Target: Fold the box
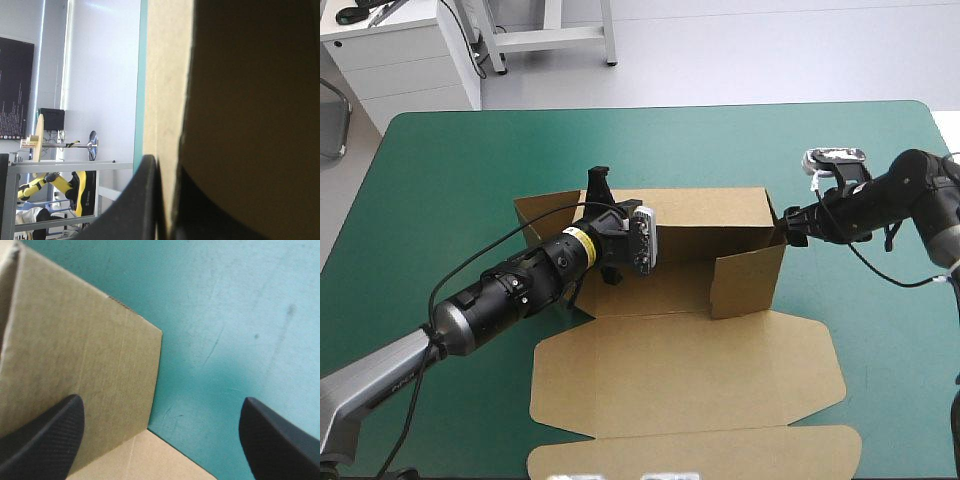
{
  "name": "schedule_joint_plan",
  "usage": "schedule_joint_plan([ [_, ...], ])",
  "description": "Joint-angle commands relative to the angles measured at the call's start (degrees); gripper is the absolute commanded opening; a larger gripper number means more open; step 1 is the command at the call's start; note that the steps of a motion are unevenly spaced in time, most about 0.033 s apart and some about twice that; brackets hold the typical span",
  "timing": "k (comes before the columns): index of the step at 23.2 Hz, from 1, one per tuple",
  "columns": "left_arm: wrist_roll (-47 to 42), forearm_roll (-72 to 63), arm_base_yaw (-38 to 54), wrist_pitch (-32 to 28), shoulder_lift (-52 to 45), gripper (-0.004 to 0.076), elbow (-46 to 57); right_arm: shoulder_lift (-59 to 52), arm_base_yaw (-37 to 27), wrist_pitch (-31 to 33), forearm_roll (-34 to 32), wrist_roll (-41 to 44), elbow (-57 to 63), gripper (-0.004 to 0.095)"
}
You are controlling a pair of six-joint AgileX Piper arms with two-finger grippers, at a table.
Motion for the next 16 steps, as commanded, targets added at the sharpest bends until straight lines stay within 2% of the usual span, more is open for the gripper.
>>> schedule_joint_plan([
  [1,-1.8,-2.9,-0.3,3.2,-0.7,-0.0008,0.0,-5.0,-0.2,-5.3,5.8,-7.1,3.6,0.0781],
  [4,-1.8,-2.9,-0.3,3.3,-0.7,-0.0008,0.0,-7.5,-0.2,-7.6,7.8,-13.5,9.2,0.0782],
  [7,-1.8,-2.9,-0.3,3.3,-0.7,-0.0008,0.0,-8.6,-0.2,-7.6,13.1,-20.4,11.9,0.0782],
  [11,-1.9,-2.9,-0.3,3.5,-0.7,-0.0008,0.0,-8.7,-0.2,-5.6,16.6,-23.2,12.7,0.0782],
  [16,-2.0,-2.9,-0.3,3.6,-0.7,-0.0008,0.0,-8.7,-0.2,-1.1,15.7,-24.3,12.7,0.0782],
])
